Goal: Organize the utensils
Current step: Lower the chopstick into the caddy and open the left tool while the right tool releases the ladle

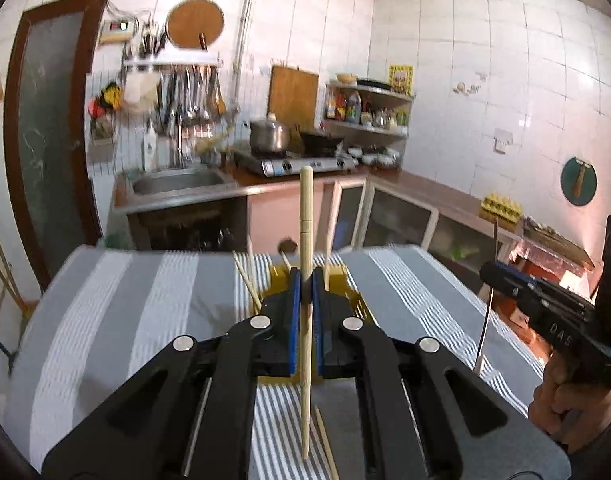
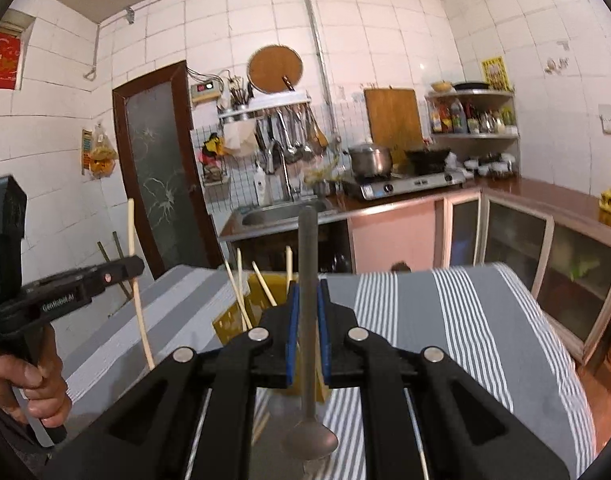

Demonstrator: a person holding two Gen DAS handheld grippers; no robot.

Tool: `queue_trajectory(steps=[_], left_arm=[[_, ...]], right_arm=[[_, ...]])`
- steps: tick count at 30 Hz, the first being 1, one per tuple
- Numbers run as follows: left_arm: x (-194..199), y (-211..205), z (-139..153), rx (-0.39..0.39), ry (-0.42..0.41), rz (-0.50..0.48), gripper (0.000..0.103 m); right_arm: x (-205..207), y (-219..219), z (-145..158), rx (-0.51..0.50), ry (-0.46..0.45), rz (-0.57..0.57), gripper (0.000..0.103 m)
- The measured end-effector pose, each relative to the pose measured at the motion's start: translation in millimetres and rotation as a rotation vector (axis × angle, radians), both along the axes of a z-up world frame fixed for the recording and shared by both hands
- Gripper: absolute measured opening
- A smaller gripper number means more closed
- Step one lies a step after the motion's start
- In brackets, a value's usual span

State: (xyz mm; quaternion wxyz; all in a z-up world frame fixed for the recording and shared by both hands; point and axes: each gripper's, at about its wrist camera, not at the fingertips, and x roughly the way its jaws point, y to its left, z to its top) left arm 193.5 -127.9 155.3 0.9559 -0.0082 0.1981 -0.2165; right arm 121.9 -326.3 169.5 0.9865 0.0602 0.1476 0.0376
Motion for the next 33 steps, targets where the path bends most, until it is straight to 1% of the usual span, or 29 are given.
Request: queue_trajectory(steps=[3, 9, 11, 15, 20, 25, 28, 33], left_arm=[[13, 2, 17, -0.002, -0.032, 0.013, 0.004], [48, -3, 35, -0.009, -0.068, 0.025, 0.004], [60, -7, 37, 0.002, -0.089, 0.044, 0.004], [79, -16, 37, -0.002, -0.103, 0.046, 0.004], [102, -22, 25, -0.008, -0.102, 0.047, 0.004], [120, -26, 5, -0.017, -0.079, 0.038, 0.004], [129, -27, -4, -0.031, -0.060, 0.023, 0.004], [135, -28, -22, -0.015, -0.023, 0.016, 0.005]], right_arm=[[17, 11, 16, -0.023, -0.021, 0.005, 0.009], [48, 24, 29, -0.043, -0.042, 0.006, 0.009], [61, 28, 31, -0.043, -0.043, 0.007, 0.009], [84, 31, 30, -0.038, -0.044, 0.013, 0.009], [113, 31, 22, -0.034, -0.025, 0.011, 0.009], [140, 27, 0, -0.026, -0.001, -0.003, 0.009], [151, 26, -13, -0.019, 0.012, 0.002, 0.009], [163, 27, -31, -0.022, 0.065, 0.000, 0.009]])
